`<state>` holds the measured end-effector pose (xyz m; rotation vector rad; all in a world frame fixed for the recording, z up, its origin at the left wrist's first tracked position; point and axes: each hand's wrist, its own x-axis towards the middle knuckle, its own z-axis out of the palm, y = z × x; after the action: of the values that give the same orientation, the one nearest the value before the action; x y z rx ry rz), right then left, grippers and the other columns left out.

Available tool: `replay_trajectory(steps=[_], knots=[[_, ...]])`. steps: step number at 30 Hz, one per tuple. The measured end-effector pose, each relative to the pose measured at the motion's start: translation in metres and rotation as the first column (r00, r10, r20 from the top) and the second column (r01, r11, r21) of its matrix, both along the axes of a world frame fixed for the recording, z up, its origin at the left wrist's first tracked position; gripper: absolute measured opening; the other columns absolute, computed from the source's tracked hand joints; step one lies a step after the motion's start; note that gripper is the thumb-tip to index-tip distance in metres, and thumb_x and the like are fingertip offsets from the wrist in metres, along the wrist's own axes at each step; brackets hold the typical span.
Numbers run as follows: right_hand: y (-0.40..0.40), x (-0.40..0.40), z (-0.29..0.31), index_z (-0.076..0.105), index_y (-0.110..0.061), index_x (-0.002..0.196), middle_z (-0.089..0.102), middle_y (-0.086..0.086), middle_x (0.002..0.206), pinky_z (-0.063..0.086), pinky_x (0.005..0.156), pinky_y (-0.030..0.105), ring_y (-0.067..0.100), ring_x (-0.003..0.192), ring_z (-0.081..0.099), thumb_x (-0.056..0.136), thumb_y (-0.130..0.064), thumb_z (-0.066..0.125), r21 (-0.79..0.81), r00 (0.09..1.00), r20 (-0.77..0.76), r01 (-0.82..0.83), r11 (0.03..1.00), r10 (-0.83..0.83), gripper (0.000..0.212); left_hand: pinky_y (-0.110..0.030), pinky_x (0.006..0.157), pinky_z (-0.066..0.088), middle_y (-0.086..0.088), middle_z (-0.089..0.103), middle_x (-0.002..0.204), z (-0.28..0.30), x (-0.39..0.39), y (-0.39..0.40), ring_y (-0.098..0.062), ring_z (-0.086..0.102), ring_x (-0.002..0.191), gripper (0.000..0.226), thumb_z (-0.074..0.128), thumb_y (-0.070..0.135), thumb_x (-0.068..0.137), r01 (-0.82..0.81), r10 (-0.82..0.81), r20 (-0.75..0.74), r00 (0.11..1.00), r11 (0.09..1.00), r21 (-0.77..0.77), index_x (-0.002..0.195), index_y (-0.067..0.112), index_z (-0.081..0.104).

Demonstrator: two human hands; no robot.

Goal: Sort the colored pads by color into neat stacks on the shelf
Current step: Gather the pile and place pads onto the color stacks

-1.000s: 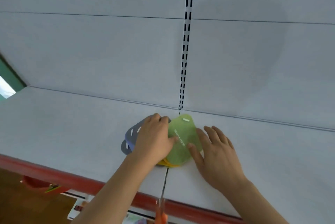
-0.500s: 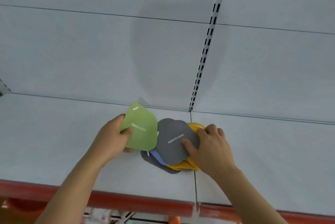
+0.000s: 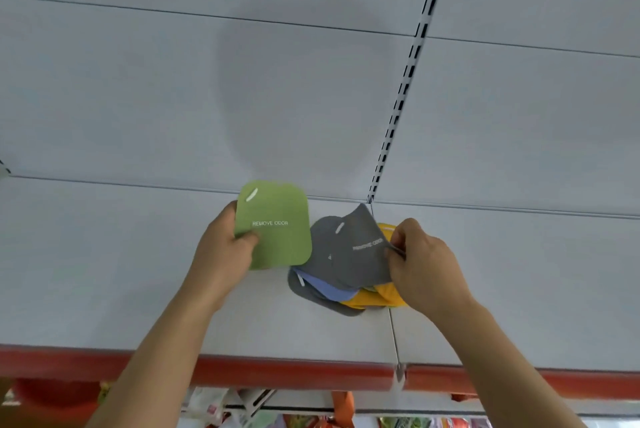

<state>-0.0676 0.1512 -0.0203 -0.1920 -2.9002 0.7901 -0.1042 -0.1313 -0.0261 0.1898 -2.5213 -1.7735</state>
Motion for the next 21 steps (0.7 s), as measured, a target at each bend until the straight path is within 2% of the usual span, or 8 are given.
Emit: replay_trajectory(steps=[2,4,7,9,11,15,18,21], knots=[[0.006,0.007,0.005,0.051,-0.019,0.109,0.063,0.0,0.075,0.037,0.059,0.037,0.033,0.073,0.056,0.098,-0.016,0.055,0.003,0.999,-0.044,0.005,1.0,-0.005,0.013,-0.042,0.095,0.056,0.015,0.075,0.113,0.004,-0.002,0.011,-0.012,0.068,0.109,0.048,0.056,0.0,0.093,0.021,-0.019,-0.028,0.999,0.999,0.048,0.125,0.035,0.066],[0.015,0.016,0.01,0.059,-0.026,0.123,0.068,-0.001,0.08,0.039,0.06,0.035,0.03,0.076,0.059,0.098,-0.014,0.052,0.04,0.998,-0.063,-0.003,0.999,0.005,0.028,-0.041,0.096,0.055,0.017,0.075,0.113,0.006,-0.002,0.027,-0.01,0.068,0.11,0.044,0.058,0.006,0.092,0.054,-0.051,-0.035,0.998,0.994,0.097,0.125,0.035,0.067],[0.034,0.036,0.017,0.069,-0.035,0.109,0.067,-0.014,0.075,0.042,0.058,0.026,0.013,0.069,0.06,0.098,-0.01,0.05,-0.008,0.991,-0.116,0.066,0.998,-0.066,0.033,-0.045,0.098,0.057,0.017,0.076,0.113,0.007,0.0,0.055,-0.013,0.069,0.111,0.045,0.057,0.02,0.084,0.133,-0.132,-0.02,0.991,0.975,0.179,0.123,0.04,0.067],[0.05,0.052,0.02,0.068,-0.038,0.103,0.066,-0.015,0.069,0.046,0.056,0.026,0.008,0.065,0.062,0.098,-0.009,0.051,-0.107,0.972,-0.159,0.159,0.981,-0.175,0.034,-0.052,0.085,0.063,0.011,0.076,0.113,0.005,0.001,0.077,-0.021,0.071,0.11,0.04,0.059,0.015,0.091,0.181,-0.191,0.007,0.982,0.941,0.287,0.12,0.041,0.068],[0.069,0.07,0.022,0.065,-0.044,0.098,0.068,-0.017,0.072,0.052,0.056,0.033,0.013,0.061,0.065,0.099,-0.013,0.052,-0.208,0.946,-0.184,0.229,0.951,-0.268,0.035,-0.052,0.07,0.066,0.004,0.074,0.118,0.003,0.006,0.1,-0.027,0.069,0.11,0.04,0.059,0.005,0.099,0.207,-0.248,0.061,0.967,0.901,0.38,0.123,0.037,0.069],[0.114,0.103,0.024,0.066,-0.036,0.087,0.065,-0.006,0.059,0.047,0.048,0.031,0.013,0.048,0.061,0.101,-0.02,0.056,-0.321,0.9,-0.196,0.315,0.893,-0.388,0.023,-0.064,0.083,0.062,0.01,0.077,0.114,0.007,0.02,0.144,-0.026,0.071,0.11,0.036,0.064,0.02,0.092,0.274,-0.302,0.038,0.953,0.906,0.324,0.121,0.042,0.07],[0.153,0.125,0.022,0.068,-0.034,0.088,0.066,-0.006,0.06,0.046,0.048,0.027,0.013,0.049,0.062,0.101,-0.021,0.058,-0.391,0.868,-0.207,0.349,0.852,-0.451,0.021,-0.056,0.066,0.065,0.001,0.078,0.111,0.015,0.03,0.19,-0.031,0.075,0.1,0.035,0.059,0.003,0.101,0.314,-0.355,0.038,0.934,0.868,0.383,0.116,0.033,0.073],[0.197,0.151,0.02,0.067,-0.034,0.087,0.068,-0.016,0.069,0.044,0.049,0.025,0.006,0.062,0.063,0.101,-0.023,0.058,-0.426,0.844,-0.205,0.379,0.822,-0.495,0.019,-0.047,0.06,0.063,0.004,0.077,0.111,0.026,0.05,0.248,-0.03,0.073,0.101,0.036,0.056,0.002,0.104,0.389,-0.413,-0.013,0.911,0.848,0.36,0.116,0.031,0.073]])
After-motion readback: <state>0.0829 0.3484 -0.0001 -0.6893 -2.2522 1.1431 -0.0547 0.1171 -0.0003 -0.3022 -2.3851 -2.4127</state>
